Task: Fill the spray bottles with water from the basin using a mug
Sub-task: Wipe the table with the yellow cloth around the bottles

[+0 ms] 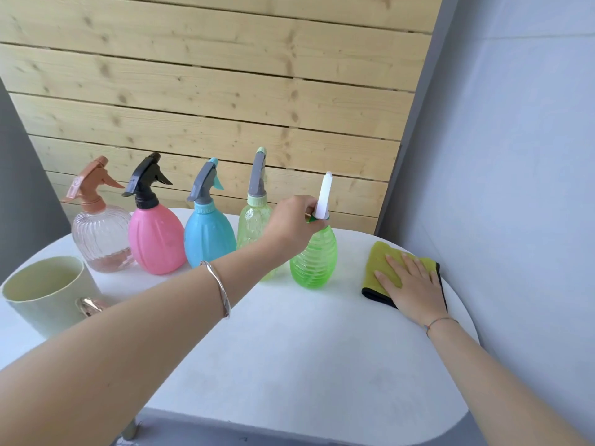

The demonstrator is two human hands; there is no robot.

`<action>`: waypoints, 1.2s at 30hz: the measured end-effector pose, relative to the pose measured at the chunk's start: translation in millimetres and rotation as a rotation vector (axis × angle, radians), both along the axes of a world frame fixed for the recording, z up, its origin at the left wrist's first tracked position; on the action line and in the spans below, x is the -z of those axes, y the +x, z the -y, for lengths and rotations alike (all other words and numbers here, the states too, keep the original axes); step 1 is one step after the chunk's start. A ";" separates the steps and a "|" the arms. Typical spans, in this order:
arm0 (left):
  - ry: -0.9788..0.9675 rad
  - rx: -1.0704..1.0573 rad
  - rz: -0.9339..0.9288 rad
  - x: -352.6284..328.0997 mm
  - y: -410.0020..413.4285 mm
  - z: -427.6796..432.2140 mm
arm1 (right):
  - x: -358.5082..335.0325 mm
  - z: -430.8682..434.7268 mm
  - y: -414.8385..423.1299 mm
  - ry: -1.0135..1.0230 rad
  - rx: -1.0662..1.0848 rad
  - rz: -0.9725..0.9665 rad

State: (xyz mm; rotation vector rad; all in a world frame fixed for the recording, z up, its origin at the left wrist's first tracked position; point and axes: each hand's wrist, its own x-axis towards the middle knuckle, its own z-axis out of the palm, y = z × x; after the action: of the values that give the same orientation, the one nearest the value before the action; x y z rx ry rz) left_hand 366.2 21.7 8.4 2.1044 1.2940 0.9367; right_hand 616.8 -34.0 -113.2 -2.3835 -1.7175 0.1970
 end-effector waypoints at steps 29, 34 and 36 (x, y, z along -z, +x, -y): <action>0.052 -0.282 0.118 11.3 -76.4 11.4 | 0.6 116.8 -131.3 0.009 -0.210 0.067; -0.067 -0.200 0.054 9.4 -72.8 -13.0 | 3.2 116.9 -180.7 0.021 -0.296 0.120; -0.058 -0.201 0.124 8.0 -74.2 -16.0 | 7.3 114.2 -196.7 0.030 -0.322 0.120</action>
State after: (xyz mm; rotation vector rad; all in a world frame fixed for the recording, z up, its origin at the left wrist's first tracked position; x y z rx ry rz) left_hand 292.0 37.6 0.3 1.8671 1.4688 1.0810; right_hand 420.1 -148.2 -120.5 -2.1236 -2.1381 0.0751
